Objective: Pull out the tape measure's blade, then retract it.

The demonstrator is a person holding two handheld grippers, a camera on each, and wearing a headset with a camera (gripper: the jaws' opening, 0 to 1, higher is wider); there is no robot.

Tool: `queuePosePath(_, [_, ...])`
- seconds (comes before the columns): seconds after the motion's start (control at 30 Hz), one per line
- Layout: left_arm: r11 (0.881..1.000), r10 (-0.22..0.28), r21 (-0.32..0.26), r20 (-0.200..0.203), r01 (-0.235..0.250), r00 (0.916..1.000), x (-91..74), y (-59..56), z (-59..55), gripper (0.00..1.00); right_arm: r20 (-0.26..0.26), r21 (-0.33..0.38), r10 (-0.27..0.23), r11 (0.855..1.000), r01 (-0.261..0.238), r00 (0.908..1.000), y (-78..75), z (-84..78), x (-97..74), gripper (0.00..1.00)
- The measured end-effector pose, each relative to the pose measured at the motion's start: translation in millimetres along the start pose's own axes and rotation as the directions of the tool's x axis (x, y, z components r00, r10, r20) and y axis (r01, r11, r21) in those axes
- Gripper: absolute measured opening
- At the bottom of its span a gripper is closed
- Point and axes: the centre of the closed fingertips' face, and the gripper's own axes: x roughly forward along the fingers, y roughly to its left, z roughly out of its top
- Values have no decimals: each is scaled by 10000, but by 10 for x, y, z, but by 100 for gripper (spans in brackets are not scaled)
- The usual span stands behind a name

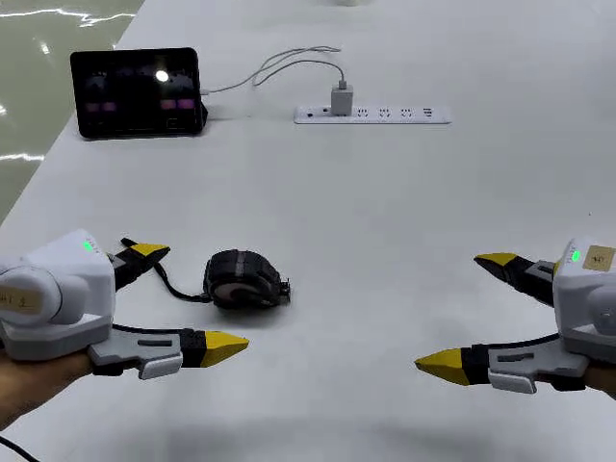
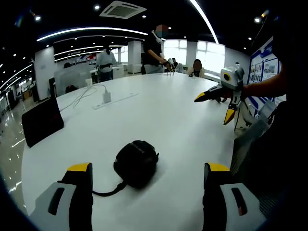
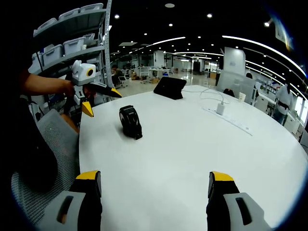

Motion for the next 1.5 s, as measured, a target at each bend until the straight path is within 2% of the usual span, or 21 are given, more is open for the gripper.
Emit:
queuePosePath(0.27, [9988,-374,295,-293,383,9989,61,15,0,88,-61,-573,415,9975,-417,9991,-7,54,99,88])
queuePosePath(0.53, [9943,-803,660,-603,842,9949,103,32,-7,79,-228,-1247,895,9879,-916,9957,-26,84,224,82])
queuePosePath(0.63, [9905,-1050,796,-872,1120,9906,126,30,-29,76,-354,-1716,1162,9778,-1206,9926,-24,89,281,79])
queuePosePath(0.8, [9845,-1288,1037,-1207,1415,9843,173,41,-36,72,-443,-2043,1447,9672,-1507,9885,-19,128,364,75])
queuePosePath(1.03, [9784,-1431,1270,-1542,1632,9776,223,91,-54,67,-641,-2490,1855,9485,-1957,9806,4,178,495,67])
queuePosePath(1.2, [9730,-1567,1402,-1806,1831,9710,258,115,-75,63,-949,-3136,2166,9199,-2357,9716,20,178,615,60])
queuePosePath(1.37, [9682,-1646,1535,-2043,1976,9650,286,131,-95,61,-1134,-3305,2418,9055,-2660,9637,50,199,727,55])
queuePosePath(1.5, [9615,-1782,1652,-2330,2195,9560,314,127,-132,59,-1301,-3453,2635,8916,-2928,9558,88,214,819,50])
